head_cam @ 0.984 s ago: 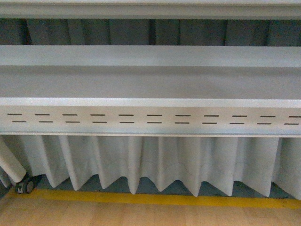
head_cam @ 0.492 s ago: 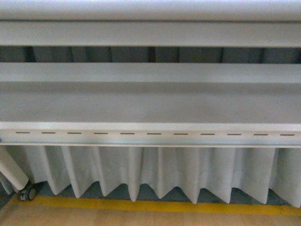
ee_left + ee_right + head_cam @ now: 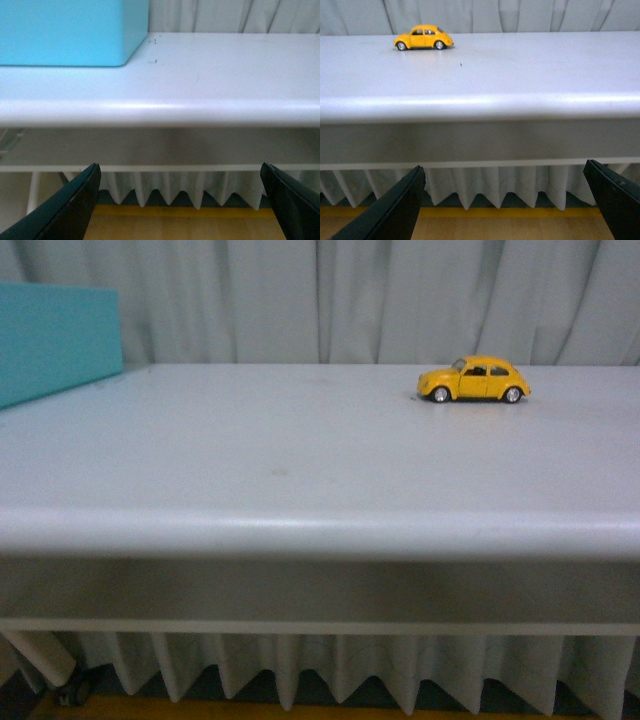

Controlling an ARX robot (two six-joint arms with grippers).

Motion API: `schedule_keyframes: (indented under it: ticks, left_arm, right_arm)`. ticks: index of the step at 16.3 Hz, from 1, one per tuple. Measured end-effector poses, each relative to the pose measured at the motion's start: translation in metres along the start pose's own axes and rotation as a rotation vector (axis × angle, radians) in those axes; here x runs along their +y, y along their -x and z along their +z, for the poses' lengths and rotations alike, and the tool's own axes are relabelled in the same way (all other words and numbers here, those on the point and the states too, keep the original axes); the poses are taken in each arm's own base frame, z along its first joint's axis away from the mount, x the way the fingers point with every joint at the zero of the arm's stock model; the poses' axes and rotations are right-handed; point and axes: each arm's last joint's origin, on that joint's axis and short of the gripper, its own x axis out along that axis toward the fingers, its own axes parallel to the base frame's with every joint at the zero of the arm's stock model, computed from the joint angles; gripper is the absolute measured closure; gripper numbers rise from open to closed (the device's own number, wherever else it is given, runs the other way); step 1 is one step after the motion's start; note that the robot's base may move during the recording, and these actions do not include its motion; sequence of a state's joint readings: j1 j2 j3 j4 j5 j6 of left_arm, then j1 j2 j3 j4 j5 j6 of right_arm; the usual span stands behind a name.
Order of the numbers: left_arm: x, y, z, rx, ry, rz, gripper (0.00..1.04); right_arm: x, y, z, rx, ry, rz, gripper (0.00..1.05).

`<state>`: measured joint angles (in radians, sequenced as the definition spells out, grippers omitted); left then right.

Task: Wind up and store yellow beetle toy

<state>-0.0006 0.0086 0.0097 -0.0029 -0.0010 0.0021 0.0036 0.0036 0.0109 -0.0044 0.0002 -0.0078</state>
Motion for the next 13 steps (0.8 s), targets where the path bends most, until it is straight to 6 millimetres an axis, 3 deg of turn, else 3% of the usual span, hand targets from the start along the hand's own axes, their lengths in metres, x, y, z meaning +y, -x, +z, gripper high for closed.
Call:
schedule_keyframes:
  ticks: [13]
  left_arm:
    - [0.0000, 0.0000, 0.0001, -0.001, 0.002, 0.000, 0.07]
  right_arm:
    - [0.0000, 0.0000, 0.0001, -0.002, 0.000, 0.000, 0.07]
